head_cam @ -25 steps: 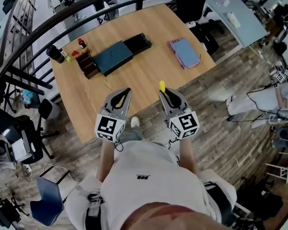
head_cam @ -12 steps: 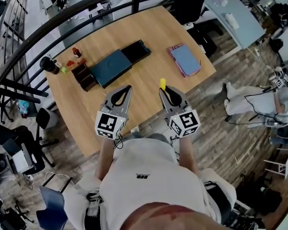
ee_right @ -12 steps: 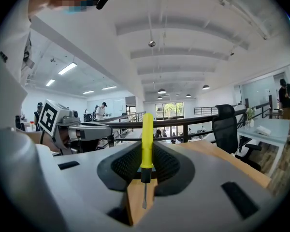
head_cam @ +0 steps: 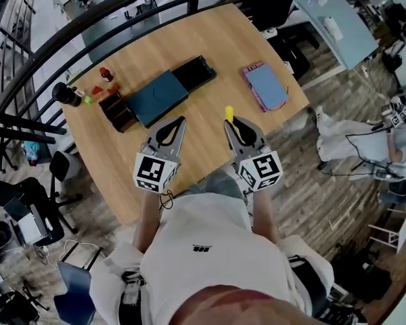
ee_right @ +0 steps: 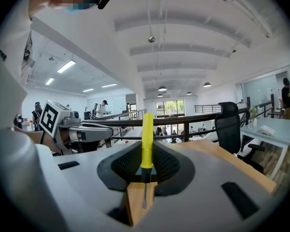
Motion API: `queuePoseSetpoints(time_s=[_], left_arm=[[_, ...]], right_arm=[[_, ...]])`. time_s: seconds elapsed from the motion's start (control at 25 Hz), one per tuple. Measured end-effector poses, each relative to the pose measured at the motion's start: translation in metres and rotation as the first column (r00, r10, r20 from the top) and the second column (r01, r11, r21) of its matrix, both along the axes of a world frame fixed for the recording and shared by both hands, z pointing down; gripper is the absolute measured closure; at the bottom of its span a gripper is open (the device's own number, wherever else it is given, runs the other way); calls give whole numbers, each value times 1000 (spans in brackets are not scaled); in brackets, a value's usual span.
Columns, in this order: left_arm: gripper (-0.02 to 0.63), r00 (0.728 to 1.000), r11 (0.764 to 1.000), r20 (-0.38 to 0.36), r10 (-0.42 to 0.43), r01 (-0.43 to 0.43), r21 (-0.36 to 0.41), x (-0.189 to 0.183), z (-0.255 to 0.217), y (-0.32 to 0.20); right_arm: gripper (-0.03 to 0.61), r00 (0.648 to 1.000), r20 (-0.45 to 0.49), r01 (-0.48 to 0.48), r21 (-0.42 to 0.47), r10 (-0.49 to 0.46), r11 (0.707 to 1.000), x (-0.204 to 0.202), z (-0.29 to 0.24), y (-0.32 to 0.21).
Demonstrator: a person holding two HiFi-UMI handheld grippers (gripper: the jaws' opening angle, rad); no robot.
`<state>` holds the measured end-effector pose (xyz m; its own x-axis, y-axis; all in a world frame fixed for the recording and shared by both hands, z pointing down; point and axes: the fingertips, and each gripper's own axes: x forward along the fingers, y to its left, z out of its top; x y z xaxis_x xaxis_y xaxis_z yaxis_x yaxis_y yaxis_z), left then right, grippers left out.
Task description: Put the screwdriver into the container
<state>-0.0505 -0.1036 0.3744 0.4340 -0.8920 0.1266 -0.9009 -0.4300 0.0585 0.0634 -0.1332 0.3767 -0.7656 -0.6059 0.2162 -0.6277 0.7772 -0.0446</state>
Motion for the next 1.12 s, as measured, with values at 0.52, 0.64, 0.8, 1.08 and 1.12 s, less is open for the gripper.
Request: queuePoseSetpoints(time_s=[0.52, 0.64, 0.8, 1.08, 1.12], left_arm=[[604, 993, 992, -14, -115, 114, -46, -24, 16, -53], [604, 989, 987, -19, -147, 146, -60, -28, 24, -66], [604, 982, 979, -24, -188, 185, -80, -31, 37, -84], [604, 968, 963, -36, -248, 242, -114, -37, 58, -112], [604, 966, 961, -38, -256, 250, -120, -38, 61, -116]], right_arm=[[520, 993, -17, 115, -44, -116, 992, -31, 18, -68], [521, 988, -22, 149, -55, -151, 987, -38, 25, -83], [521, 981, -27, 190, -74, -193, 979, -44, 37, -102], [520, 966, -39, 252, -102, -257, 962, -58, 56, -137], [520, 963, -42, 260, -106, -266, 960, -60, 59, -141]])
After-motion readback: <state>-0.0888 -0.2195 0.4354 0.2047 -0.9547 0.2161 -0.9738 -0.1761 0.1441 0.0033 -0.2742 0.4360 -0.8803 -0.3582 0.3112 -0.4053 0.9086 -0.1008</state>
